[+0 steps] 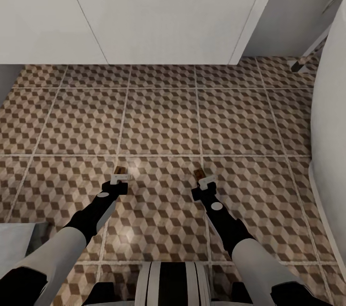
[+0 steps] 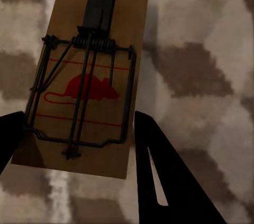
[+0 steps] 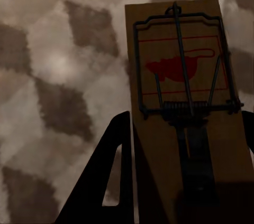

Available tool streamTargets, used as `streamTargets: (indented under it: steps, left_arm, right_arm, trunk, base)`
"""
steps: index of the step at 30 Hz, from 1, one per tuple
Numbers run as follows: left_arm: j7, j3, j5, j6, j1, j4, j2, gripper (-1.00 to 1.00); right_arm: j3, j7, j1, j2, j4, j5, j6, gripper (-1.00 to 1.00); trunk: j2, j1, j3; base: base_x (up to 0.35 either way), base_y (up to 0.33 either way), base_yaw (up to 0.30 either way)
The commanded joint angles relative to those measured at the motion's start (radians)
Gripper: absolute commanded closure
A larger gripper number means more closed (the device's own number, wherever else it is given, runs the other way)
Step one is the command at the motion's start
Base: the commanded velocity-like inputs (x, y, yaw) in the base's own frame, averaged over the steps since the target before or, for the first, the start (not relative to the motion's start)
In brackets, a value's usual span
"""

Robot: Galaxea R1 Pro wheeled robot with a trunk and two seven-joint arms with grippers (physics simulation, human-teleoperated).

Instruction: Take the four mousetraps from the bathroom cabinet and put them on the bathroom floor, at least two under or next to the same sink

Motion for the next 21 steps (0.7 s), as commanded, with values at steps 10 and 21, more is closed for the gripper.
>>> streamTargets:
  steps: [10, 21]
  left_arm:
    - [0.015, -0.007, 0.004, 0.002, 0.0, -0.061, 0.011, 1.0]
    - [0.016, 0.008, 0.006, 0.338, -0.01, -0.387, 0.007, 1.0]
  right_arm:
    - [0.001, -0.008, 0.0, -0.003, 0.006, 0.006, -0.081, 1.0]
    - [-0.001, -0.013, -0.061, 0.001, -0.206, 0.005, 0.2, 1.0]
  trunk:
    - [0.0, 0.0, -0.001]
    - [0.0, 0.0, -0.001]
  base:
    - [0.0, 0.0, 0.0]
    - [0.0, 0.0, 0.0]
